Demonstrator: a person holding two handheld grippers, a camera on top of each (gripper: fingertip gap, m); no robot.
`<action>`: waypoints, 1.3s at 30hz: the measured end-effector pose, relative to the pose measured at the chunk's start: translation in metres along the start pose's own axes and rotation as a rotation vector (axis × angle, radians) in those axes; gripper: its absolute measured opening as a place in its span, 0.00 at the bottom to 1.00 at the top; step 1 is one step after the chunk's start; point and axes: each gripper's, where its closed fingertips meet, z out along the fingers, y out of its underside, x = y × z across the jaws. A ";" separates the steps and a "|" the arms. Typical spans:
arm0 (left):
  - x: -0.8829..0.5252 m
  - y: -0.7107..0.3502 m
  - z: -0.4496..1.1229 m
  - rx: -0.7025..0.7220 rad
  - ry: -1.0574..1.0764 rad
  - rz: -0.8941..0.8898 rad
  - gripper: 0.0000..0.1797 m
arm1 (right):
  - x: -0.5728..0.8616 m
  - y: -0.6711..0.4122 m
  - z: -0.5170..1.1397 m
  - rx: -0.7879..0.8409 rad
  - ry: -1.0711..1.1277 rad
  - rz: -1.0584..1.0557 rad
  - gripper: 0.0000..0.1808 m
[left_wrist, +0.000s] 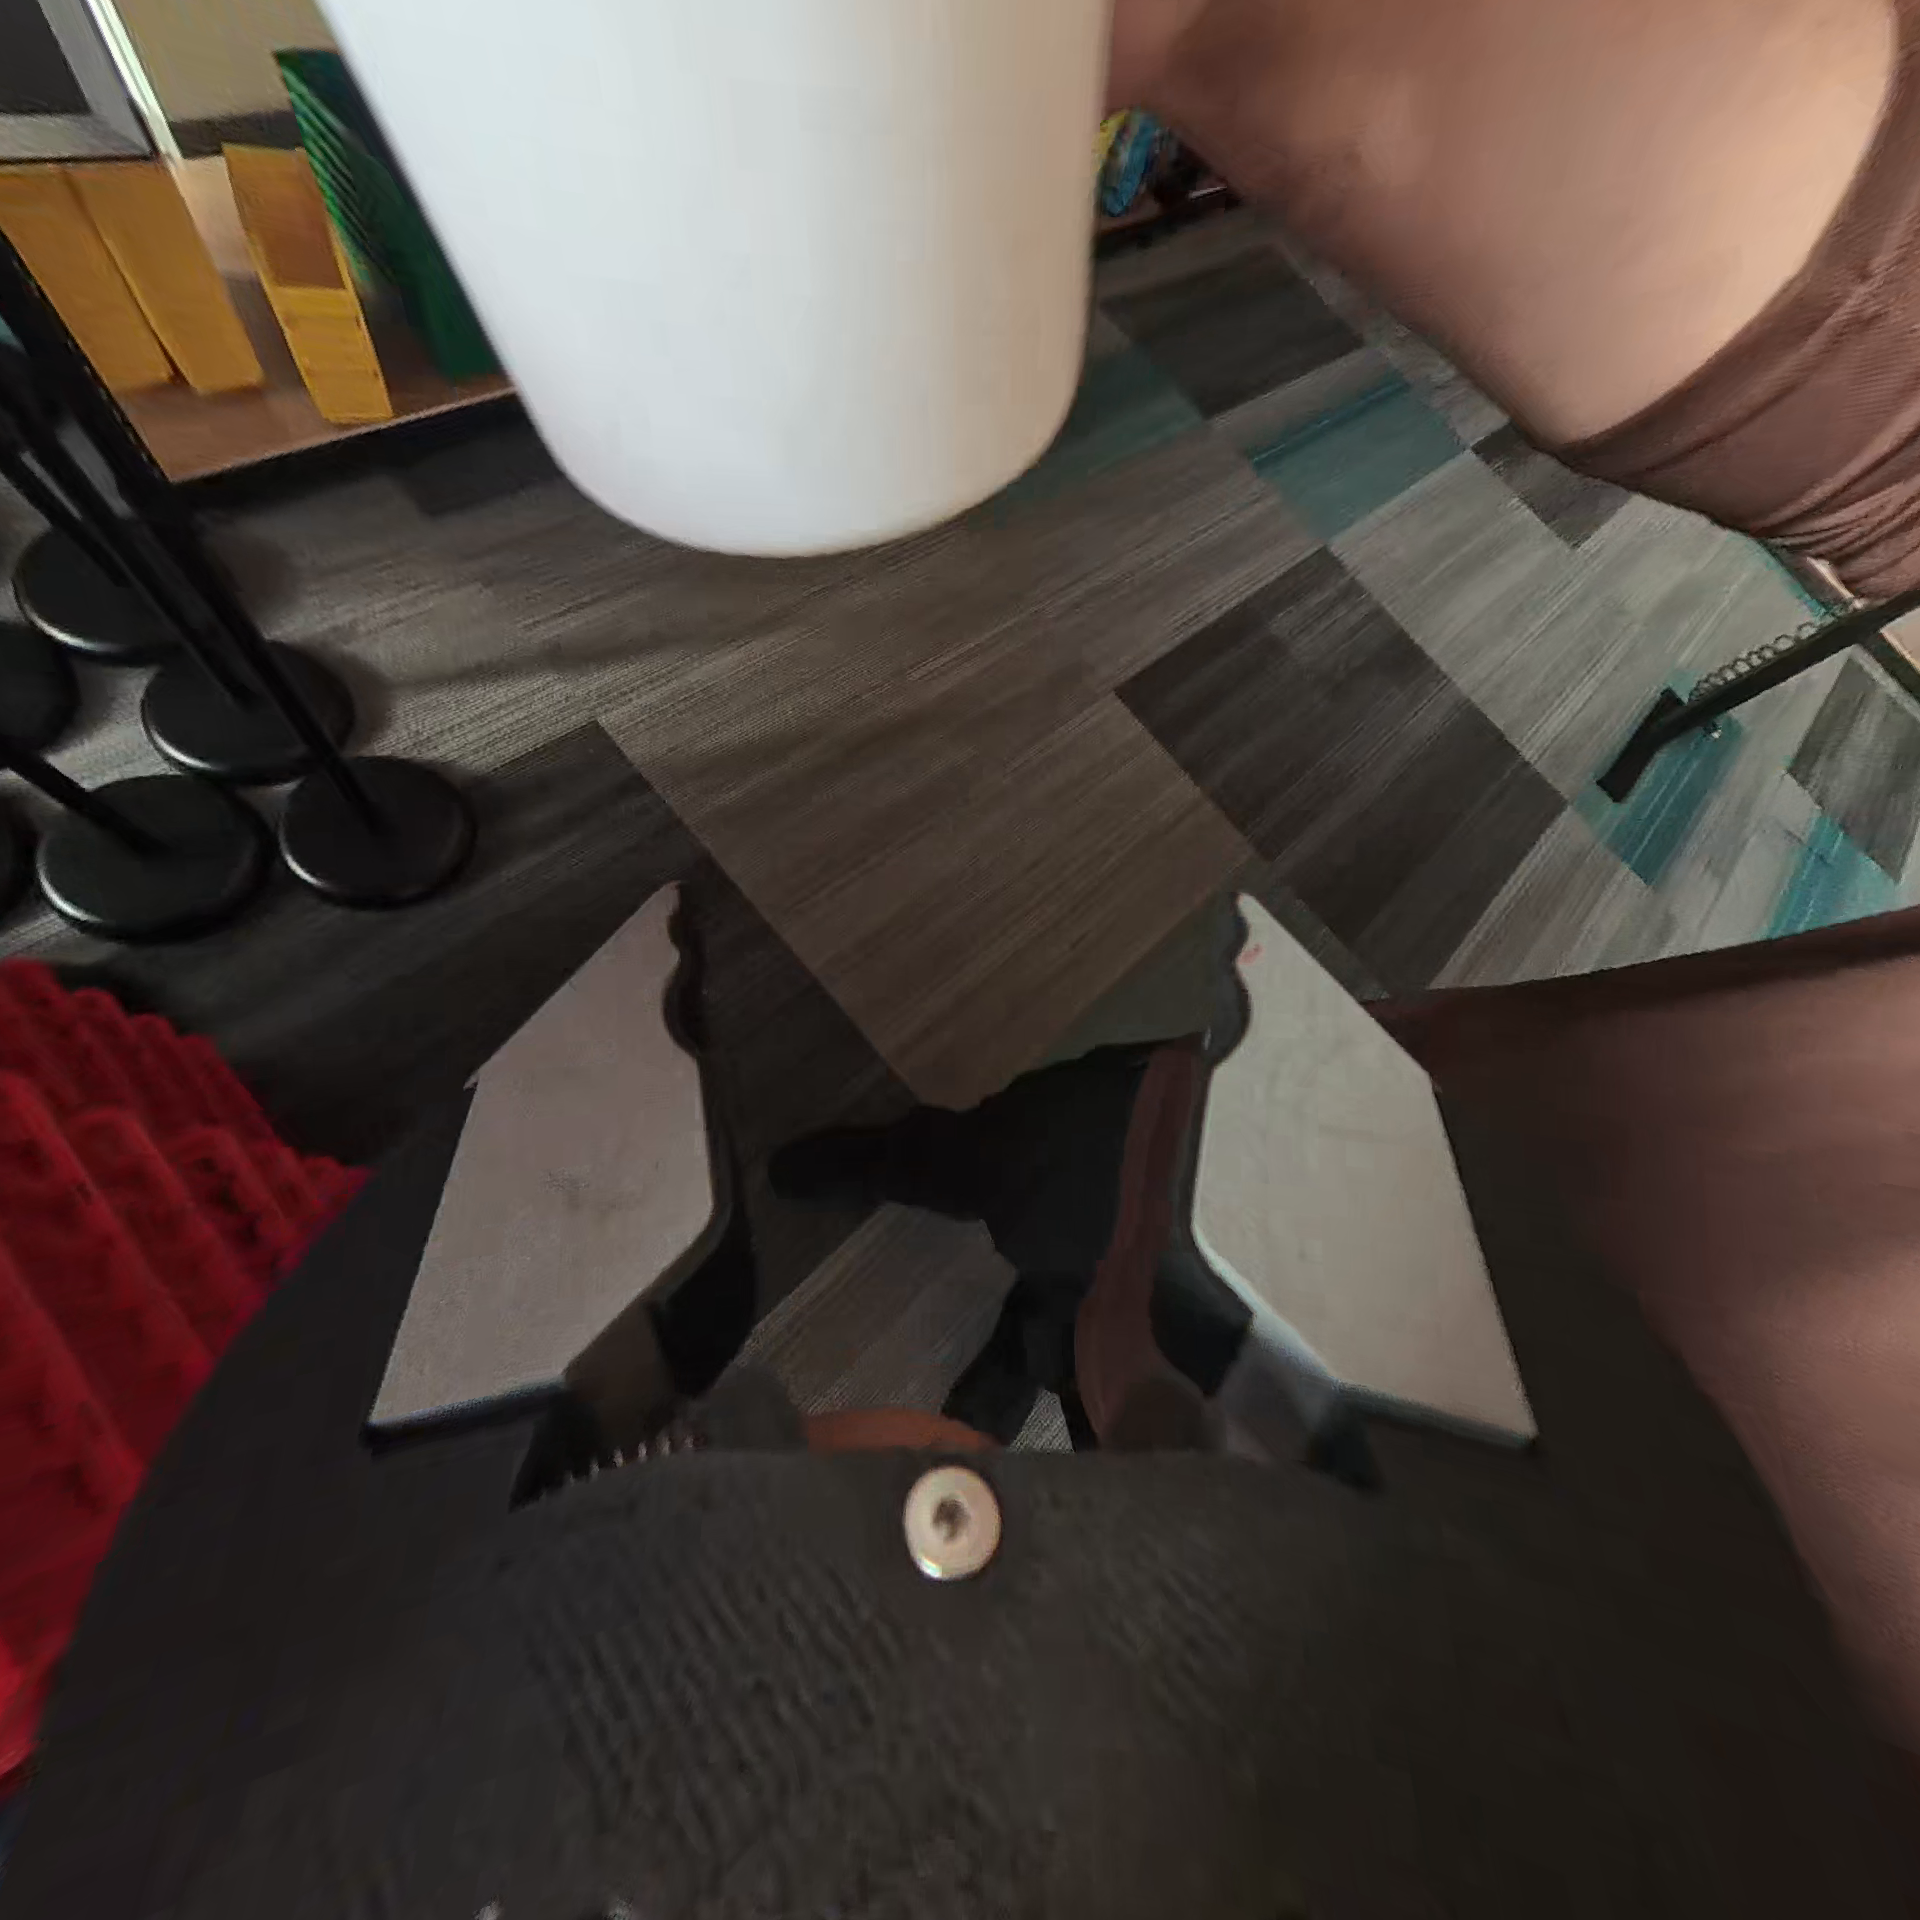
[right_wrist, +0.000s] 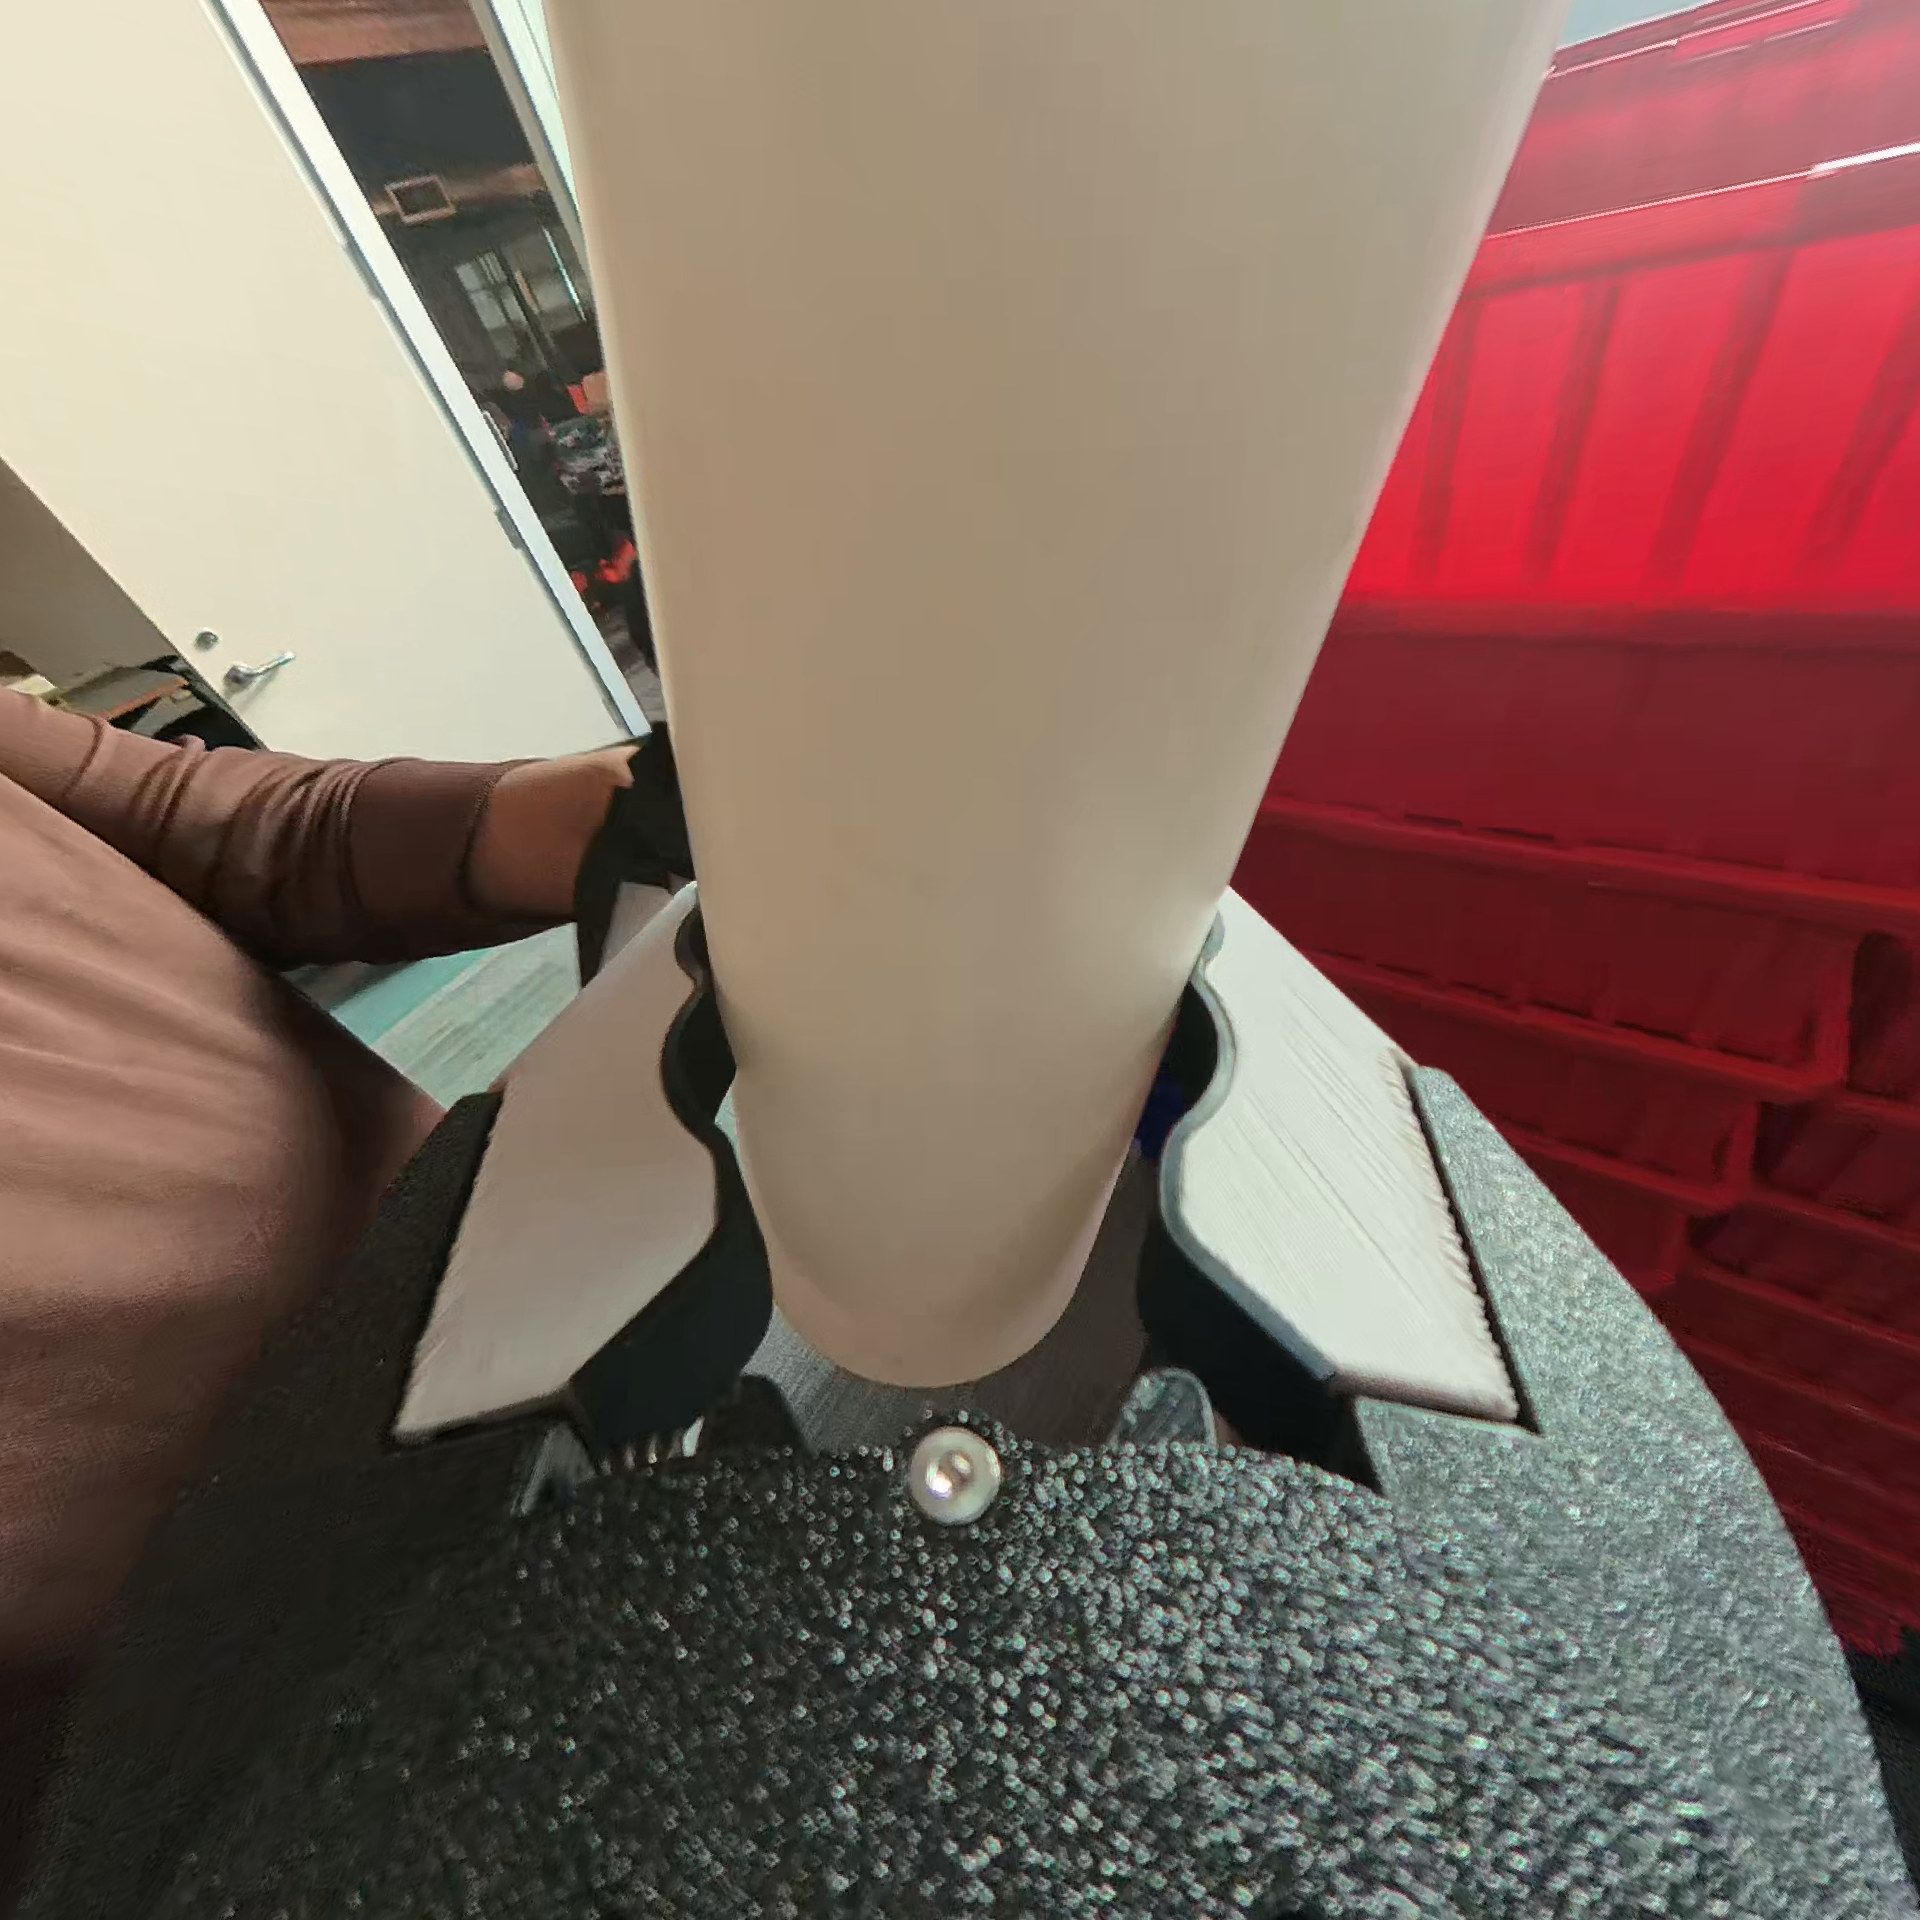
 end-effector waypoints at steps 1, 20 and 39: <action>-0.005 -0.002 0.002 0.017 0.000 -0.012 0.54 | -0.003 -0.003 0.002 0.015 -0.006 0.016 0.47; 0.031 -0.031 -0.015 0.300 0.104 0.056 0.62 | -0.066 0.029 0.035 0.094 -0.013 0.023 0.48; 0.000 0.025 -0.012 0.044 -0.199 -0.018 0.52 | -0.063 0.045 0.093 0.052 -0.026 -0.014 0.48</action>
